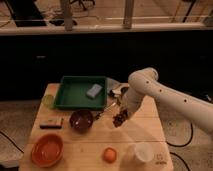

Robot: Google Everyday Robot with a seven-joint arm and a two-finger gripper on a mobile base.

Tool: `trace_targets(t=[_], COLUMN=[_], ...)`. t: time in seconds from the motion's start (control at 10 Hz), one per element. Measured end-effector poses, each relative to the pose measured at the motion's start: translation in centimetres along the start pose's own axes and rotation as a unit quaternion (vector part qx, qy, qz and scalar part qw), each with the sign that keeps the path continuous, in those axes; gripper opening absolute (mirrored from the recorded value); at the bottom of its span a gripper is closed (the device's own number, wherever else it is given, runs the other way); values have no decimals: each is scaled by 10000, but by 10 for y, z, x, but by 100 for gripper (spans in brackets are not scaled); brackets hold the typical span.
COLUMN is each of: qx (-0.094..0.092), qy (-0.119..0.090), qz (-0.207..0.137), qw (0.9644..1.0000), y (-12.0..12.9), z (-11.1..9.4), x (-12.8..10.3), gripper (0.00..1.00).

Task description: Place grapes in red bowl

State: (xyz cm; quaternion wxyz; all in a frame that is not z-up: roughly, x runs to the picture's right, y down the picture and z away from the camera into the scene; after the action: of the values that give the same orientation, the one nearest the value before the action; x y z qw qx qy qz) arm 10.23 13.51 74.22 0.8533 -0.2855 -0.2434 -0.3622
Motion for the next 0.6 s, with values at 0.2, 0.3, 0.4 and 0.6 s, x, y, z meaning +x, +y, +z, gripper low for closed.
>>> trace_targets(t=[0.2,0.3,0.4,0.6], qx=[-18,-31,-54,-101], qy=[9,26,34,50], qz=[-151,-259,-351,-551], qw=[9999,9997,9994,9984], y=[-4,-8,-11,-13], z=[-4,-8,-10,-14], x=[-10,-19,-25,-37], gripper=[0,0,0,0])
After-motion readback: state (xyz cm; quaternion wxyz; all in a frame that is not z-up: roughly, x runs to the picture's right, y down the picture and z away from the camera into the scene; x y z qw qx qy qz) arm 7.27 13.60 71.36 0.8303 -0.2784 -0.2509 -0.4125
